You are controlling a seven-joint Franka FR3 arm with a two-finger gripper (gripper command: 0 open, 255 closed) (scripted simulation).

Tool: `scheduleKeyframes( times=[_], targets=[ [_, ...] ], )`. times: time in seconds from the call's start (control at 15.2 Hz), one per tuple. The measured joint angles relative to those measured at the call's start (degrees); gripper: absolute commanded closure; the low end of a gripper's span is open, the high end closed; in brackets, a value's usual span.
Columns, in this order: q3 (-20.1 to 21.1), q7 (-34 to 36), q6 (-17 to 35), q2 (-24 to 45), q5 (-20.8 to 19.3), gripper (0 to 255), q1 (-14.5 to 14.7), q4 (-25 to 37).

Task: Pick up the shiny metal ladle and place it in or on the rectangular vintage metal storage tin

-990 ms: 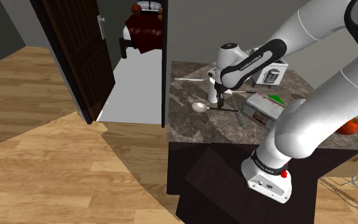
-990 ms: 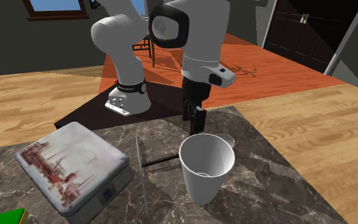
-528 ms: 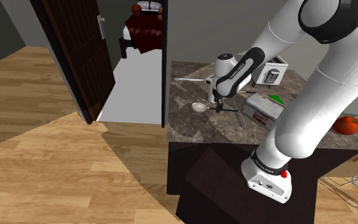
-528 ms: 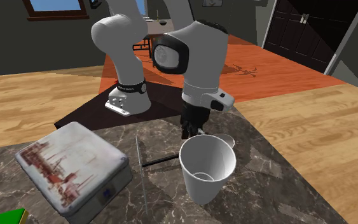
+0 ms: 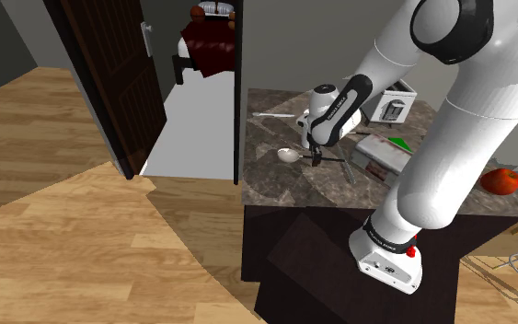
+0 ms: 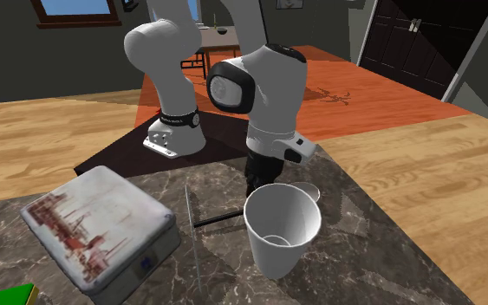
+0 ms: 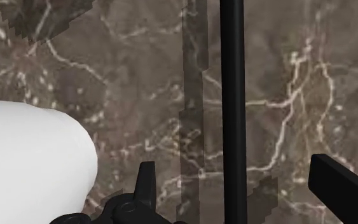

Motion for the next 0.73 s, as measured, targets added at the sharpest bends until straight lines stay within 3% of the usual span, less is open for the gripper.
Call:
scheduleKeyframes(
  times=[0.13, 0.2, 0.73],
  targets=[
    [0.01, -0.02, 0.05, 0.05, 0.03, 0, -0.01, 0.00],
    [0.01, -0.02, 0.06, 0.05, 0.03, 255, -0.01, 0.00],
    [0.01, -0.03, 0.07, 0.08, 0.05, 255, -0.02, 0.02]
  ],
)
